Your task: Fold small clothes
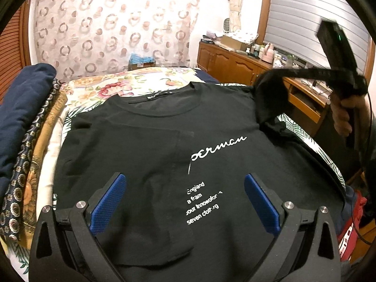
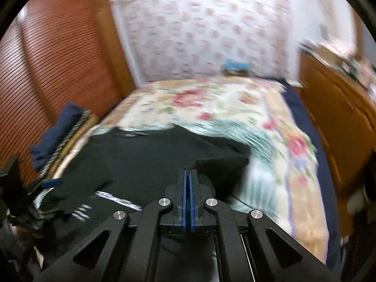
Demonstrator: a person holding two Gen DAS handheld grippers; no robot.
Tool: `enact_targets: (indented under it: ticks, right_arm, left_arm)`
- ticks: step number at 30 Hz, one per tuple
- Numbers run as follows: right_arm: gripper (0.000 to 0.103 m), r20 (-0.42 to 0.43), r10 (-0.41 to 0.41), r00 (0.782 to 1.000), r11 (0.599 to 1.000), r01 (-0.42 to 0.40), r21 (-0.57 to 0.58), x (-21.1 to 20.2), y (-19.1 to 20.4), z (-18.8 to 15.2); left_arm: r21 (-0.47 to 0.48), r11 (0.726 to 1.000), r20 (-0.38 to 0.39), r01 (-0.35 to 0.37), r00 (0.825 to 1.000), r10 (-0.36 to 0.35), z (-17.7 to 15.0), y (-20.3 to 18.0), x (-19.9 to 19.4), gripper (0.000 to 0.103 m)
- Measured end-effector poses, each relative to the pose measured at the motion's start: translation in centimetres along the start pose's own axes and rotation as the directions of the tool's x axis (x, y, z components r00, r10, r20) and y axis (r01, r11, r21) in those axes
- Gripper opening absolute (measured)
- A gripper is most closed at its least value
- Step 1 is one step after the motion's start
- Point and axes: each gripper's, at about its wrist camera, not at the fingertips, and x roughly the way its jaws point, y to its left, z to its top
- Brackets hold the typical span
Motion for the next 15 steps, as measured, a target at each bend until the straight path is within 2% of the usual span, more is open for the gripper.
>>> enact_targets:
  ticks: [5,8,12,15]
  right_arm:
    - [0.002,-0.030,0.093,0.995,0.990,-0.095,-0.100,3.4,4.8,2.3]
    - [0.003,-0.059,0.096,0.994,0.989,-0.101,-0.106,5.7,5.4,2.6]
    - [0.027,-0.062,0.071,0.996,0.996,-0.075,-0.057,6.9,3.6,2.4]
    - [0.030,-0.074,0.043,0.996,0.998,-0.046,-0.037,5.9,2.8,2.0]
  left_arm:
    - [-0.006,1.000,0.001,-0.014,1.000,0.014,-0.3,0.5,-0.3,0.101]
    - [-0.012,1.000,0.001,-0.022,1.000,0.022,-0.6,0.8,-0.5,0.101]
    - [-0.021,0.999,0.001,-0.027,1.000,0.027,-0.7,1.2,-0.7,0.101]
    - [-0.025,0.999,-0.002,-0.030,1.000,0.030,-0.8,1.5,-0.6,0.101]
